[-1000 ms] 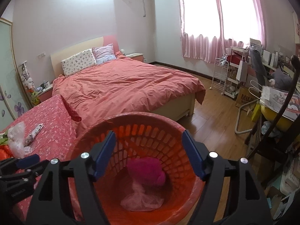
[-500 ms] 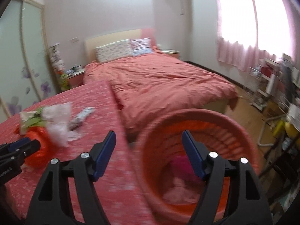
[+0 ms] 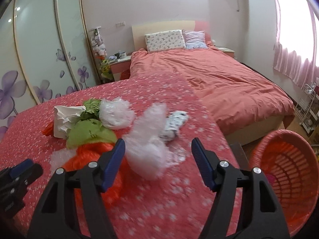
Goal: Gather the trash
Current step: 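Grasp the clear bubble bag with the right tool while the left tool grasps the orange bag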
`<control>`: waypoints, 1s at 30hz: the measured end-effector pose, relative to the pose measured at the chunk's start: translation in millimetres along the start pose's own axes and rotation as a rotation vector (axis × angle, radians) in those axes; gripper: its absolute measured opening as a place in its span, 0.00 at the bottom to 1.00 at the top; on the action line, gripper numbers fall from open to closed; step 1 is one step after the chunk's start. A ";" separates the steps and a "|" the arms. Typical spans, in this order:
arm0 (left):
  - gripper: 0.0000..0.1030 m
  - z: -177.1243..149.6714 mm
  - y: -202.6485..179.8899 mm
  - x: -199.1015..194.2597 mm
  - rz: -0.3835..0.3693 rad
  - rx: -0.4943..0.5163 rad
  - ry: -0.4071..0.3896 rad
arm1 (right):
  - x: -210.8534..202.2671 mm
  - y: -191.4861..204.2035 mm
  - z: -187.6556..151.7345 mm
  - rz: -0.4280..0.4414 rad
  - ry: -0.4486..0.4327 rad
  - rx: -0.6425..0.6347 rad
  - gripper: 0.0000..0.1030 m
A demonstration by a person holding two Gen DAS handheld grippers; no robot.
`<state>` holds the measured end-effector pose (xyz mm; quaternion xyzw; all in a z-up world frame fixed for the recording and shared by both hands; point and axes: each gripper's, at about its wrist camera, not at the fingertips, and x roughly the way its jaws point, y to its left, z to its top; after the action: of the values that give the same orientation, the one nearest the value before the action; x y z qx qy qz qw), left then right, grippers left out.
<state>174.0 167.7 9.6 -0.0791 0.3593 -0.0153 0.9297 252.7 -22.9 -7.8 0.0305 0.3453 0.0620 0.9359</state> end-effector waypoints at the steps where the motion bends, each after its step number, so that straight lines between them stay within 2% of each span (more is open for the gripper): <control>1: 0.48 -1.9 5.9 -0.7 -0.001 -0.006 0.002 | 6.9 2.3 0.4 -0.003 0.013 -0.002 0.65; 6: 0.48 -8.9 20.4 -3.2 -0.002 -0.025 0.012 | 35.0 10.5 -6.3 -0.012 0.087 -0.014 0.63; 8: 0.48 -11.1 22.9 -1.8 -0.004 -0.029 0.018 | 42.4 12.2 -11.4 0.001 0.117 -0.024 0.42; 10: 0.48 -12.8 24.8 -0.3 -0.007 -0.032 0.023 | 45.8 12.6 -14.3 0.012 0.130 -0.027 0.30; 13: 0.48 -14.7 24.7 0.9 -0.014 -0.035 0.029 | 40.2 12.3 -15.2 0.031 0.114 -0.036 0.22; 22: 0.48 -15.2 5.8 -3.3 -0.049 -0.016 0.031 | -12.7 4.8 -6.9 0.107 0.002 -0.033 0.21; 30: 0.48 -11.8 -36.3 -2.6 -0.112 0.026 0.035 | -52.4 -23.9 -11.2 0.044 -0.071 -0.022 0.21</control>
<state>165.2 130.5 8.5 -0.0865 0.3702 -0.0733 0.9220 208.2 -53.6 14.9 0.0299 0.3104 0.0854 0.9463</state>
